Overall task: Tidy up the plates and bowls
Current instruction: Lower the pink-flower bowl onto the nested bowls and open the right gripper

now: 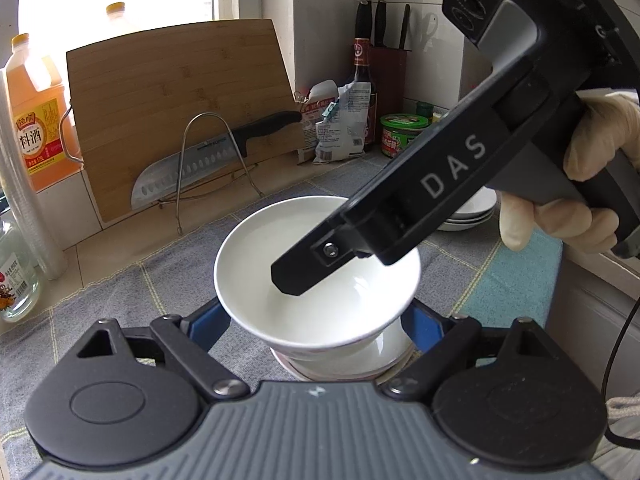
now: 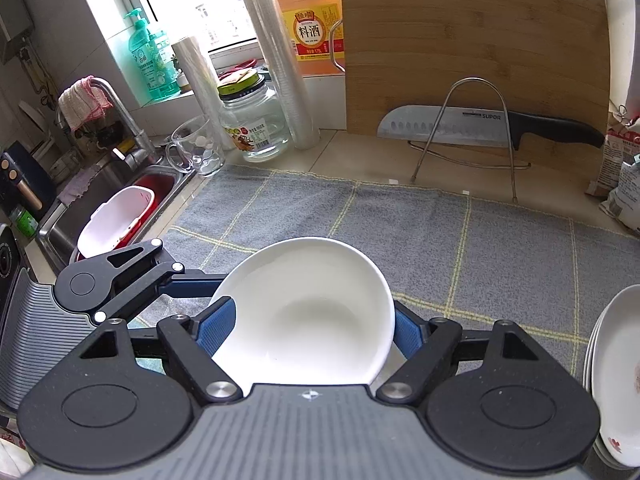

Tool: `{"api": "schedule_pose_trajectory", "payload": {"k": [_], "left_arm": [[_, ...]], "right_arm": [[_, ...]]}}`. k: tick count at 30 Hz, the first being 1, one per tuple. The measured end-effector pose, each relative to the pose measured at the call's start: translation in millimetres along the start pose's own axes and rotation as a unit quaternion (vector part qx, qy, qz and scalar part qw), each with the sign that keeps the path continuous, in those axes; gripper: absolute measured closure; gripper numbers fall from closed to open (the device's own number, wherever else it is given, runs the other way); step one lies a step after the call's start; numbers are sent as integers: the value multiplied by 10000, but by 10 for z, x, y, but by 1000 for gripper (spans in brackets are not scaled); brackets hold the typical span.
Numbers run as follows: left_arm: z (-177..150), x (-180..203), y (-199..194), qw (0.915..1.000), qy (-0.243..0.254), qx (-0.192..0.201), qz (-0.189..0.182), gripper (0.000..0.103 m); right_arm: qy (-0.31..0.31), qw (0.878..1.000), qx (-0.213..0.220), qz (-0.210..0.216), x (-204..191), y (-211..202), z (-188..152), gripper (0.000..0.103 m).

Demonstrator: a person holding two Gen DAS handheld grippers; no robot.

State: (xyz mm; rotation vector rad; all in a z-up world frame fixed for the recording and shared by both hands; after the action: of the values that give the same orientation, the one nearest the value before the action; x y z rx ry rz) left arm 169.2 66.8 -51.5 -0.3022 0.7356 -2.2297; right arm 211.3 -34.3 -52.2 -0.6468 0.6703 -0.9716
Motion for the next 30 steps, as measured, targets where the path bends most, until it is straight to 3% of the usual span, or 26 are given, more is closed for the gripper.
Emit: {"api": "schedule_pose_trajectory", "payload": {"k": [15, 30], "left_arm": [[-71, 73, 214, 9993, 63, -315, -196, 12], [-88, 75, 274, 9988, 107, -392, -276, 10]], "right_arm": [[294, 9994, -181, -98, 199, 110, -175, 17], [297, 9993, -172, -113, 246, 154, -227, 16]]}}
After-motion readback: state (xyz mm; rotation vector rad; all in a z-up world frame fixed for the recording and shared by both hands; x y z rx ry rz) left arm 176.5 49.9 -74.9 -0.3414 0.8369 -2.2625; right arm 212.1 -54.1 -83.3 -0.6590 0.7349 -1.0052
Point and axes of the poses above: each gripper's, at about its wrist camera, not at the fingertips, and y roughly the way its jaws point, x to its right, z to its top, the point moved 4 cm from there along y, roughly the way its jaws point, and after that the axes turned 1 degree about z, right-handed, at the moved point
